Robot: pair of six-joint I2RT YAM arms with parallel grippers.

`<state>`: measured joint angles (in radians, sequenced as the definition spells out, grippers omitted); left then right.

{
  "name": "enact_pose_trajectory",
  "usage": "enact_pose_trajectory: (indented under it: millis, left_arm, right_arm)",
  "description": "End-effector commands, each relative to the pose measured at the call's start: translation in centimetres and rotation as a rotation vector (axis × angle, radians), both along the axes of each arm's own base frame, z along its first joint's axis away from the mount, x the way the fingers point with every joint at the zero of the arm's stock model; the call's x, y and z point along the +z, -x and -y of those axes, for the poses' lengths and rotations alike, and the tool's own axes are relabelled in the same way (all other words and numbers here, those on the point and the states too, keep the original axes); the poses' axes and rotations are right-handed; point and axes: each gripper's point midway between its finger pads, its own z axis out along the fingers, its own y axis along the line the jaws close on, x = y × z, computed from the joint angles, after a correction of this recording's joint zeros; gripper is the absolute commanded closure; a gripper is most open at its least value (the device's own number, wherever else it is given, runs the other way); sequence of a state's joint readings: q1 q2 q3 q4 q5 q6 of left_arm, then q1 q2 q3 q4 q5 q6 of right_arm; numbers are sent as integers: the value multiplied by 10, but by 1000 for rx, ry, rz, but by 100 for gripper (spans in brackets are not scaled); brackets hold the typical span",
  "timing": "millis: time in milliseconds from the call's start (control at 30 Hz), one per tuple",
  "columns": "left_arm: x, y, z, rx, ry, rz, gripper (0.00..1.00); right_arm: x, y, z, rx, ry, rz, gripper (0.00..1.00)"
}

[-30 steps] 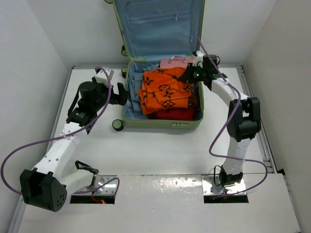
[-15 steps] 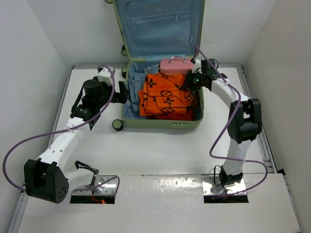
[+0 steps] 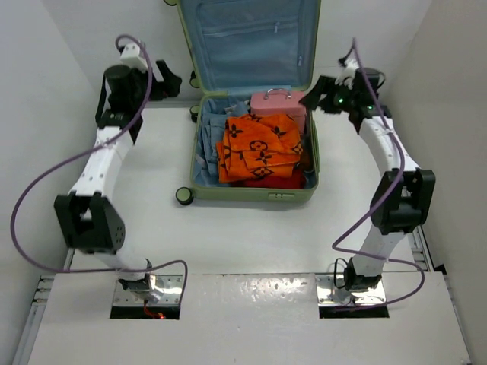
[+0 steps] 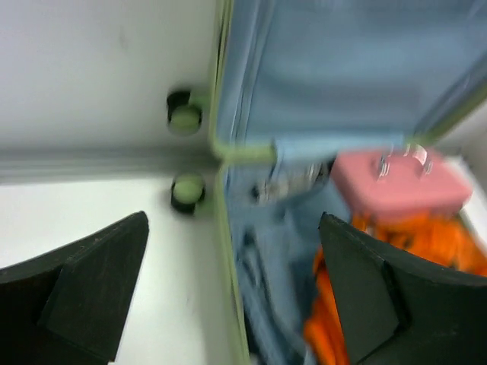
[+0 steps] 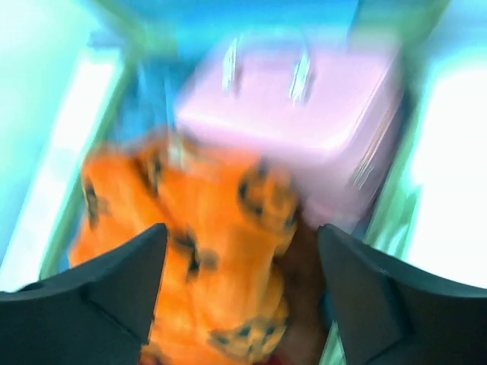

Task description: Pack the luggage

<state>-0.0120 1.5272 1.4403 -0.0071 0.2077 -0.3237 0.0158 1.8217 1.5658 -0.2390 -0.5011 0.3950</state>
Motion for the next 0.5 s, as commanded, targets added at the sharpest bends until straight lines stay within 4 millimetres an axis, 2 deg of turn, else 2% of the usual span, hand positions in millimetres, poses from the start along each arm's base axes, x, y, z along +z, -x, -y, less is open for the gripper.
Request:
enact_pose_trajectory:
  millis: [0, 33, 67, 100, 133, 200, 233, 267, 300, 333, 367, 400, 433, 467]
  left_arm:
    - [47, -41, -10, -35, 112, 83, 10]
    - [47, -55, -15, -33, 140, 80, 18]
    - [21, -84, -21, -32, 182, 43, 27]
    - [45, -96, -30, -33, 271, 83, 42]
    - [40, -107, -28, -73, 322, 74, 47]
    - [32, -128, -27, -95, 373, 127, 52]
    - [28, -136, -24, -76, 362, 132, 53]
    - [24, -149, -25, -80, 371, 147, 53]
    - [21, -155, -25, -82, 380, 154, 53]
    - [18, -161, -29, -66, 381, 164, 53]
    - [11, -168, -33, -43, 384, 163, 52]
    - [19, -173, -36, -33, 382, 195, 52]
    - [0, -184, -39, -17, 385, 180, 51]
    - [-4, -190, -42, -4, 394, 190, 51]
  right_arm:
    - [106, -44, 30, -90, -75, 369, 24]
    - [111, -52, 44, -152, -97, 375, 29]
    - [124, -59, 49, -179, -102, 410, 35]
    - [119, -74, 65, -241, -97, 430, 42]
    - [120, -86, 74, -289, -108, 452, 53]
    - [119, -105, 82, -322, -127, 473, 60]
    - [100, -125, 91, -351, -130, 451, 62]
    - [115, -133, 94, -359, -146, 483, 62]
    - [130, -141, 106, -412, -140, 525, 62]
    - [100, -159, 109, -431, -138, 496, 62]
    - [98, -165, 113, -443, -137, 501, 62]
    - [128, -172, 120, -477, -142, 573, 62]
    - [98, -186, 122, -484, -124, 544, 62]
    - [116, -190, 123, -496, -117, 600, 62]
